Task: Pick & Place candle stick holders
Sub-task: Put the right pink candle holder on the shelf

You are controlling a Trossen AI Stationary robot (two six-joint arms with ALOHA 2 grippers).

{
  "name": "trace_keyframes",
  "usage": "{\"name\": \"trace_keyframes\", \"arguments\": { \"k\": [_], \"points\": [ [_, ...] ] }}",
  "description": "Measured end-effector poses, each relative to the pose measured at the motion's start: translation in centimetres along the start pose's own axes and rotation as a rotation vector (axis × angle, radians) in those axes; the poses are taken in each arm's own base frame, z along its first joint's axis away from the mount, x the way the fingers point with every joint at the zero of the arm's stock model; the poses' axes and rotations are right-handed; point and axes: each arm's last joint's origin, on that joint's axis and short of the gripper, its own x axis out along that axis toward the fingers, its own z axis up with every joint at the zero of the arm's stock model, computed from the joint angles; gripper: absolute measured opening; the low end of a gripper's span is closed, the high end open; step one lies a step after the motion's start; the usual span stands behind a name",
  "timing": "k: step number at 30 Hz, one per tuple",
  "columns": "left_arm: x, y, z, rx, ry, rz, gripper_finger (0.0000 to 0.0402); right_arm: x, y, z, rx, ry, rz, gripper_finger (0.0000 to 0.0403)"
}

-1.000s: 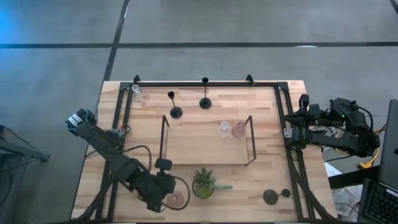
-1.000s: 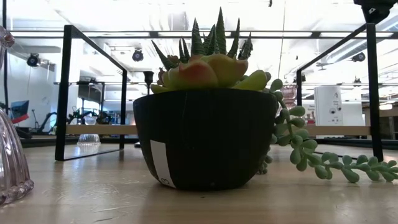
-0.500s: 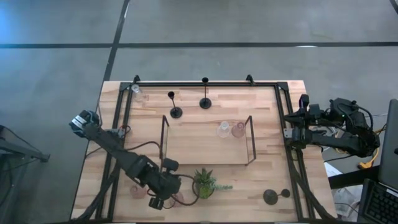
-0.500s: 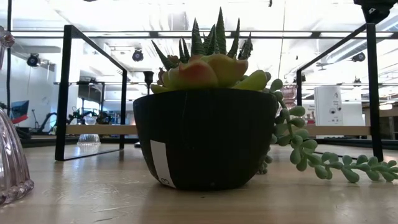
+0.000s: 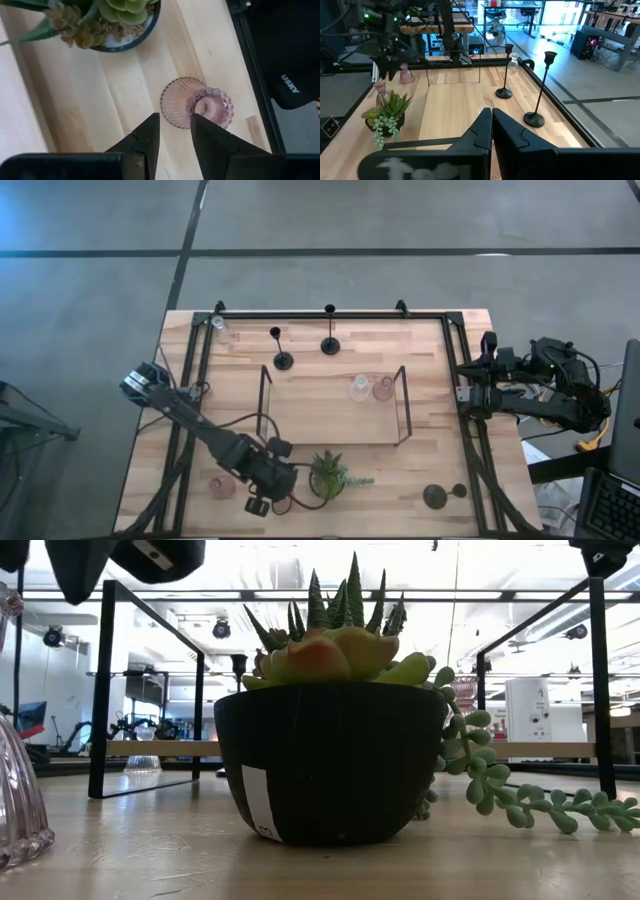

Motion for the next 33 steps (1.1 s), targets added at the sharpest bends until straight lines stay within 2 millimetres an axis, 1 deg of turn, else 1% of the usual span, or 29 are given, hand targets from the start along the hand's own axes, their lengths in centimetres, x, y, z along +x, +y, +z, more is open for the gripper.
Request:
{"name": "trace_keyframes", "arguments": {
  "k": [6,10,13,17,22,25,29,33],
  "points": [
    [0.7,0.1,0.2,-0.011,0.020,-0.057,0.0113,0.0,0.0,0.0,0.000,0.000,0.000,0.0008],
    [0.9,0.3,0.3,-0.009,0.012,-0.062,0.0113,0.0,0.0,0.0,0.000,0.000,0.000,0.0008],
    [1.5,0.5,-0.1,-0.012,0.023,-0.085,0.0113,0.0,0.0,0.0,0.000,0.000,0.000,0.0008],
    [2.6,0.8,-0.5,-0.028,0.030,-0.161,0.0113,0.0,0.0,0.0,0.000,-0.001,0.000,0.0008],
    [3.3,1.3,-0.9,-0.011,0.017,-0.165,0.0111,0.0,0.0,0.0,0.000,-0.001,0.000,0.0008],
    [3.5,1.5,-1.1,0.010,0.025,-0.164,0.0093,0.0,0.0,0.0,0.000,-0.001,0.000,0.0008],
    [3.4,1.7,-1.0,0.017,0.023,-0.176,0.0033,0.0,0.0,0.0,0.000,-0.001,0.000,0.0008],
    [3.1,2.0,-0.6,-0.006,0.015,-0.181,0.0030,0.0,0.0,0.0,0.000,-0.001,0.000,0.0008]
  ]
}}
